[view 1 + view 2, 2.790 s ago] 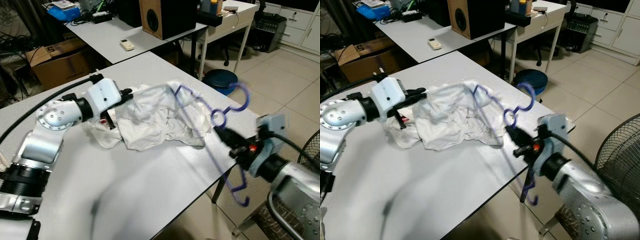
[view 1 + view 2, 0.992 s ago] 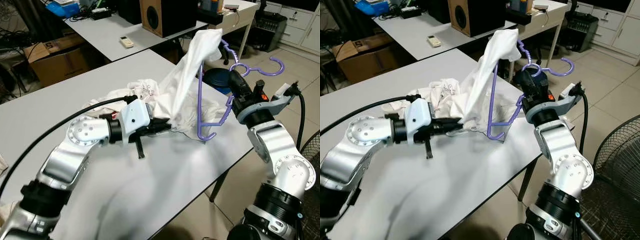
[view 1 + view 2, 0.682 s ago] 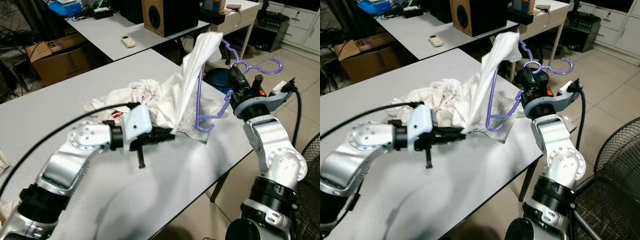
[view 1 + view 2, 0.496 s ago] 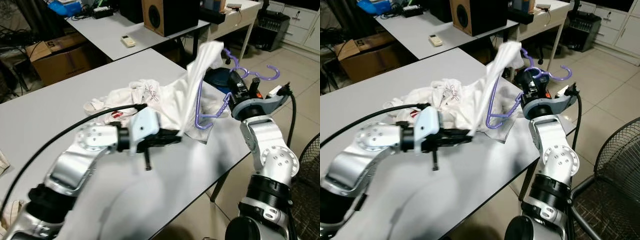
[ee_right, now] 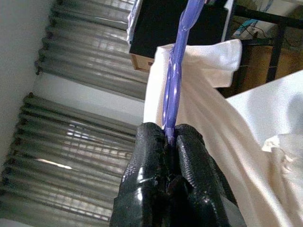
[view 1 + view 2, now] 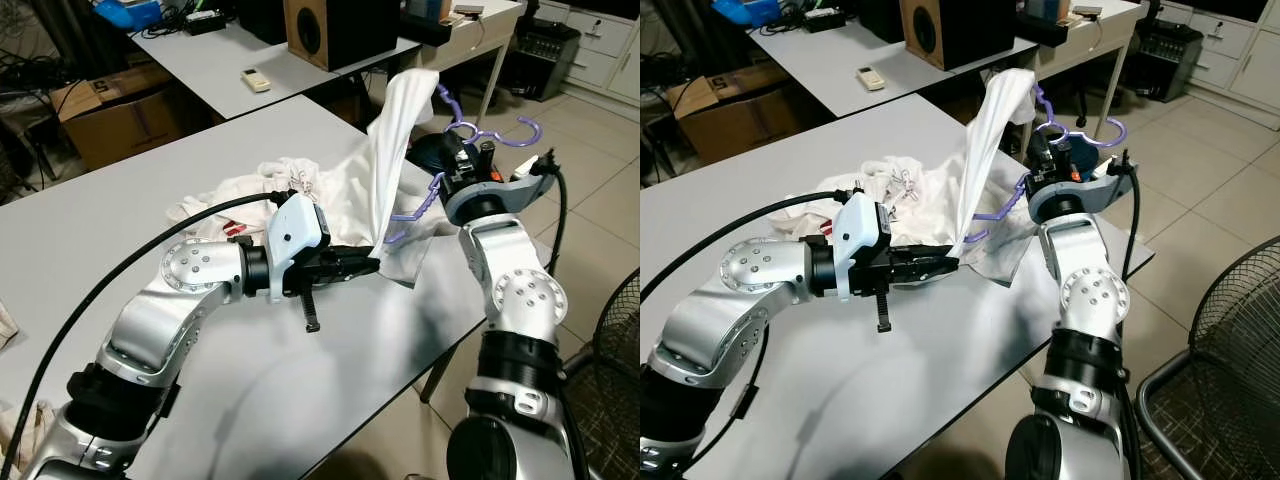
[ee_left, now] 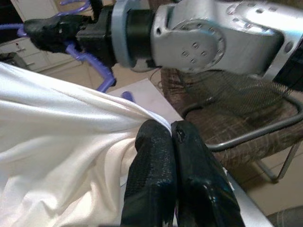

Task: Hang hanger

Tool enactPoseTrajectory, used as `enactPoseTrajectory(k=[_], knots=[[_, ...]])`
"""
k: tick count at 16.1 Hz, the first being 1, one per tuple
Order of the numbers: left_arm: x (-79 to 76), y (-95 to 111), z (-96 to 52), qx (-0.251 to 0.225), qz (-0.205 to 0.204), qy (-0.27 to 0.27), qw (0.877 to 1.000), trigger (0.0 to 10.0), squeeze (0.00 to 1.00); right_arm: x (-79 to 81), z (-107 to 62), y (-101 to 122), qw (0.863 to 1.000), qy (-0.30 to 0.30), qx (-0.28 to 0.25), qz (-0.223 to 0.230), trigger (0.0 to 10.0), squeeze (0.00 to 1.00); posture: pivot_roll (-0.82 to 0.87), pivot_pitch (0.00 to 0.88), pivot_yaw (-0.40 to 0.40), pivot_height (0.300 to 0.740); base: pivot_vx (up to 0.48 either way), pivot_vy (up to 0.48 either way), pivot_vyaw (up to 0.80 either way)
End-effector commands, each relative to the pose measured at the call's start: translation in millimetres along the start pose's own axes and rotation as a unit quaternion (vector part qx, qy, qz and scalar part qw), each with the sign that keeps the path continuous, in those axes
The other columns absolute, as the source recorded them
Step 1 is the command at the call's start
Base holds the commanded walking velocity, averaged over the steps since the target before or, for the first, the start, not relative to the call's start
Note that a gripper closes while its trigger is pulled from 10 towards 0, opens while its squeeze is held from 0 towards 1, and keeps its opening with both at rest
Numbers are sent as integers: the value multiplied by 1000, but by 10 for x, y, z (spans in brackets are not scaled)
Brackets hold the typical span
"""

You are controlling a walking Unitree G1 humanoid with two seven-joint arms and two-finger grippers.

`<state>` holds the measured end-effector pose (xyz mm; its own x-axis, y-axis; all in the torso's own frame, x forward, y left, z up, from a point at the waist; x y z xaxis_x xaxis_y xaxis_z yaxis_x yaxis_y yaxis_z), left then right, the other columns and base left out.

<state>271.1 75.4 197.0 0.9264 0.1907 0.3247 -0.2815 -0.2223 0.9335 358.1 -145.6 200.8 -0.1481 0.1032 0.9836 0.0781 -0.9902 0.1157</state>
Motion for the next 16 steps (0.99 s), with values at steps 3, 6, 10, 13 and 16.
enactPoseTrajectory(k=[3, 6, 10, 13, 16], knots=[[-133, 173, 116, -48, 3, -54, 997, 0, 0, 164, 142, -62, 999, 22, -33, 21, 10000, 0, -150, 50, 76, 740, 0, 0, 0], [-135, 262, 166, -62, 17, -60, 996, 0, 0, 61, 195, -108, 999, -14, -38, 27, 10000, 0, -149, 55, 75, 740, 0, 0, 0], [-105, 270, 182, -44, 37, -64, 996, 0, 0, 40, 239, -204, 999, -25, -26, 31, 10000, 0, -147, 64, 70, 740, 0, 0, 0], [-216, 212, 352, -14, 66, -100, 993, 0, 0, 175, 371, -347, 999, -8, -6, 48, 10000, 0, -149, 68, 70, 740, 0, 0, 0], [-201, 157, 405, 9, 88, -85, 992, 4745, 0, 278, 385, -436, 998, 16, 19, 65, 10000, 0, -148, 68, 67, 740, 0, 0, 0]])
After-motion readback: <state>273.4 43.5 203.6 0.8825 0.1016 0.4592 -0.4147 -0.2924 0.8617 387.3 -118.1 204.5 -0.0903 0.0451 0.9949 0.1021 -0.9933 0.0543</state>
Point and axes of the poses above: a point about 5 cm out from each wrist's last joint towards the gripper, its own z axis pointing out of the wrist towards the gripper, its own y axis along the axis of the wrist's last joint, x = y × z, the point moved 1 cm from there along z, pointing out of the wrist towards the gripper, and after that the axes turned 8 degrees about z, right-handed, at the moved point
